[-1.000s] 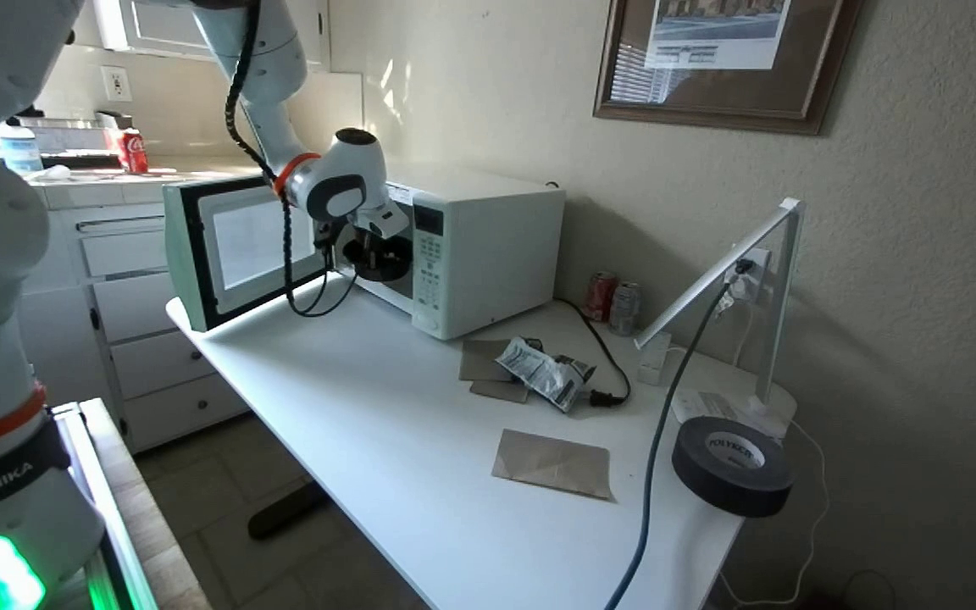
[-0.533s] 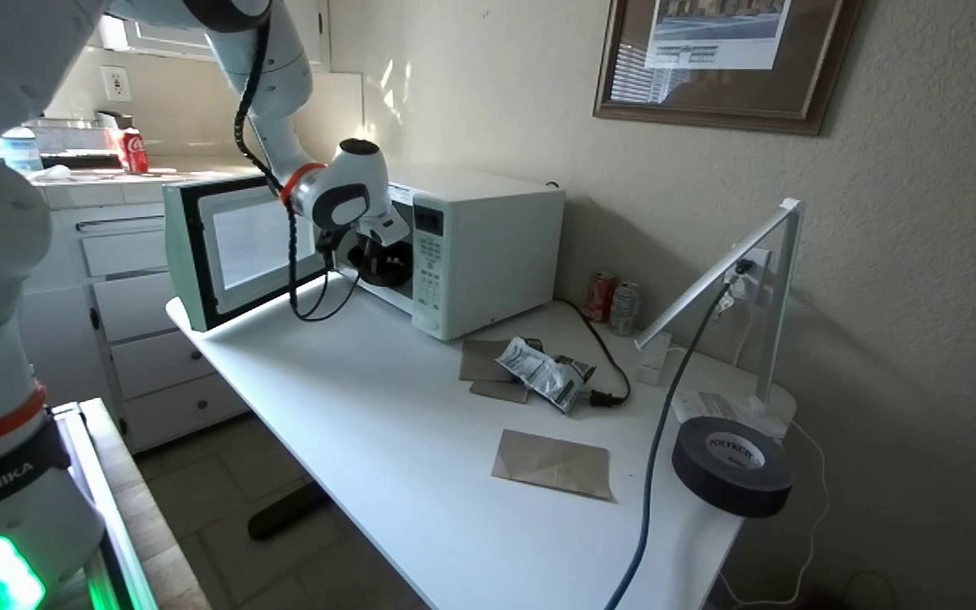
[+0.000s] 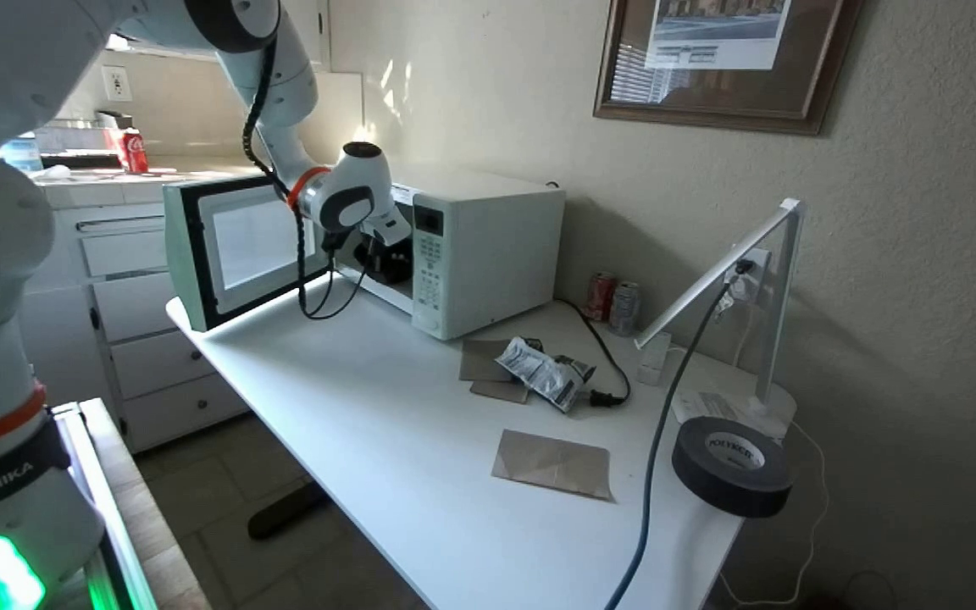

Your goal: Pick up the black bowl and put it into the microwave

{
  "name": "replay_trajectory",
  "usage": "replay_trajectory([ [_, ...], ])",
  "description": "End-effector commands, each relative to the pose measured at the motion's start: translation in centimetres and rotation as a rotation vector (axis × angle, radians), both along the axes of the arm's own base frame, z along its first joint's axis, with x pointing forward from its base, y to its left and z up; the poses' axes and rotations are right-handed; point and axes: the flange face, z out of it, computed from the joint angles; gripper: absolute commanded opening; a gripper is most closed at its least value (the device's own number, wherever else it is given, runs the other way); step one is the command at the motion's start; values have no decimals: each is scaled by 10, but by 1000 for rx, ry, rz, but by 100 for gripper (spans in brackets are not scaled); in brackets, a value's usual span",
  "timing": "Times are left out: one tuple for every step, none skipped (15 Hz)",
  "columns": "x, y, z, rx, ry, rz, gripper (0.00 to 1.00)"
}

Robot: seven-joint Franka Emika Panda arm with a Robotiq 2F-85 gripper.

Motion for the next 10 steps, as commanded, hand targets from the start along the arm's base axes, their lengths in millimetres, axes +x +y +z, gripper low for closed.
replay_trajectory([
  [13,8,-7,-6,-12,-29,2],
  [15,8,-7,-7,-17,-32,2],
  [18,9,-7,-6,-21,-36,2],
  [20,10,-6,0,-20,-39,17],
  [22,10,-6,3,-22,-42,32],
  [23,11,-6,6,-24,-44,39],
  [25,12,-6,9,-28,-47,46],
  [26,12,-6,10,-32,-49,54],
  [27,12,-6,11,-32,-50,61],
  [29,12,-5,9,-40,-51,69],
])
